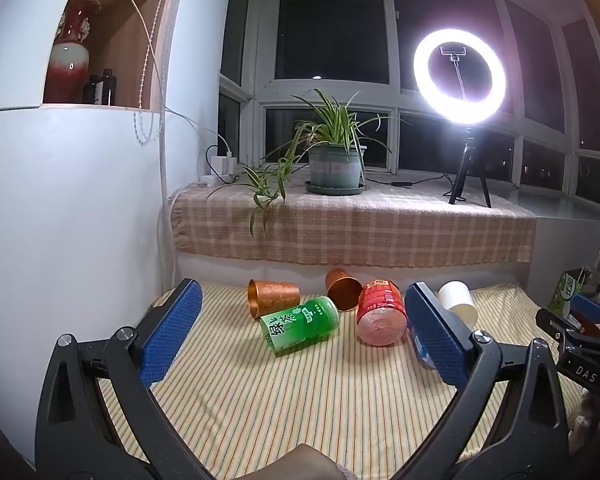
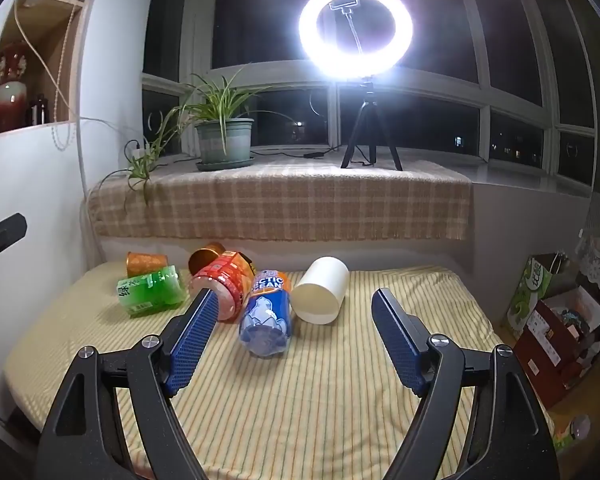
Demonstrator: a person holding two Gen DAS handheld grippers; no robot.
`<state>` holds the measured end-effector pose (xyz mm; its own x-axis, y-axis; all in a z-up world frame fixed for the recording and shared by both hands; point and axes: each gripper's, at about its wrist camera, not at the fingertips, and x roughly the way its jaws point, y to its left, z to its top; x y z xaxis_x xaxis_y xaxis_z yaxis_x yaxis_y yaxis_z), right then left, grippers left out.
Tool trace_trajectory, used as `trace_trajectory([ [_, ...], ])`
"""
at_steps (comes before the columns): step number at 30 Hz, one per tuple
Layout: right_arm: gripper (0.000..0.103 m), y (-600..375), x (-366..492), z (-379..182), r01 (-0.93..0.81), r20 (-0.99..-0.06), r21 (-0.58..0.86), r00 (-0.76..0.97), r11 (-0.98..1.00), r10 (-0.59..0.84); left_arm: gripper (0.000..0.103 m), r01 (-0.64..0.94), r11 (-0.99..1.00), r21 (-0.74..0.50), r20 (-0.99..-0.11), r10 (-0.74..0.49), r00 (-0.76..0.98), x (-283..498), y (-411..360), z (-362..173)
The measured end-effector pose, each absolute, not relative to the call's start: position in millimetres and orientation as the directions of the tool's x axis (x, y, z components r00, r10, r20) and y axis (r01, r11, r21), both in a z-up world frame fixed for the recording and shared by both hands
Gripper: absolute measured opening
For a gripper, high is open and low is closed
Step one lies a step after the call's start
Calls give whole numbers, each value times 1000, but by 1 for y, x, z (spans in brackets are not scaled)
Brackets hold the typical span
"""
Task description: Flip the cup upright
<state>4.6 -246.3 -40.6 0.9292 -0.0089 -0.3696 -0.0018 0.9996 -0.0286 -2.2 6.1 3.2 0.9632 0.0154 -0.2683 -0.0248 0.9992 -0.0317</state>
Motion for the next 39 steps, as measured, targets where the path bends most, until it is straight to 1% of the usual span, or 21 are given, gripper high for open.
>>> trace_trajectory([
  [39, 79, -240, 6, -42, -13, -375, -33, 927, 999, 0, 103, -30, 999, -38, -265, 19, 964, -4, 11, 3],
])
